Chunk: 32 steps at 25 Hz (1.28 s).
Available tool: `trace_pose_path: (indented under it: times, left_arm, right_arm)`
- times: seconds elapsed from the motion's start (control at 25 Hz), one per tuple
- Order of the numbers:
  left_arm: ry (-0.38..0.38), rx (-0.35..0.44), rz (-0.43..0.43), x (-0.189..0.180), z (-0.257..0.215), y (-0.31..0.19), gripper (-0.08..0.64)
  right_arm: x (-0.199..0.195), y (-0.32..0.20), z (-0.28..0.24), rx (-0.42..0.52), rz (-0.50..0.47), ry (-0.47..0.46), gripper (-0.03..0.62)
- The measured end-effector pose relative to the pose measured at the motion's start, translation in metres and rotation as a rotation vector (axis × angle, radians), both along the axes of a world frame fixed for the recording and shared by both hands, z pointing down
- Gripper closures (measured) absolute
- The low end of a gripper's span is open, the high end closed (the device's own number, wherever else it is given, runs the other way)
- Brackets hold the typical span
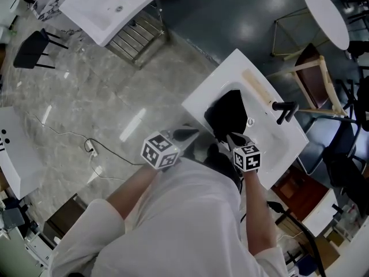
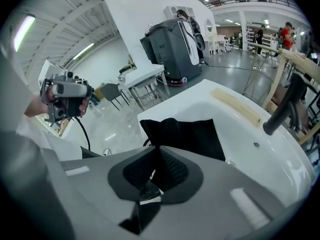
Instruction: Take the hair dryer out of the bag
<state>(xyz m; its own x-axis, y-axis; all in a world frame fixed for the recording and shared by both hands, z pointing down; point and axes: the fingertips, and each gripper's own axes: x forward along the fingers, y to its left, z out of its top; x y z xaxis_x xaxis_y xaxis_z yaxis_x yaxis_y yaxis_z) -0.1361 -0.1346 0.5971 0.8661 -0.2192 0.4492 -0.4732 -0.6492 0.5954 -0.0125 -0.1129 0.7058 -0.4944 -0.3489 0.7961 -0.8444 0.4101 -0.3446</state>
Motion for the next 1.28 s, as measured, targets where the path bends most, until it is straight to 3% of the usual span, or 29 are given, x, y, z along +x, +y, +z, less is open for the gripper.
trace_pose_path:
  times: [0.28,0.6,0.76,1.0,1.28]
  left_arm:
    - [-0.011,-0.009,0.045,0.007,0.009,0.001,0.561]
    - [-0.090,0.000,0.141,0.056,0.029,0.008,0.560]
    - [-0.145,-0.011,0.178,0.083,0.048,0.006,0.518]
    - [-0.300,-0.007,0.186,0.119,0.089,-0.004,0.467]
    - [-0.469,0.029,0.256,0.152,0.135,-0.016,0.411]
  right_arm:
    - [0.011,-0.014,-0.011,0.023,0.053,0.008,0.571]
    - [0.032,-0.034,-0.014,0.051,0.103,-0.031,0.572]
    - [0.039,-0.047,-0.017,0.060,0.124,-0.065,0.572]
    - [0.051,-0.058,-0.018,0.068,0.127,-0.089,0.572]
    - [0.059,-0.069,-0.027,0.102,0.098,-0.105,0.574]
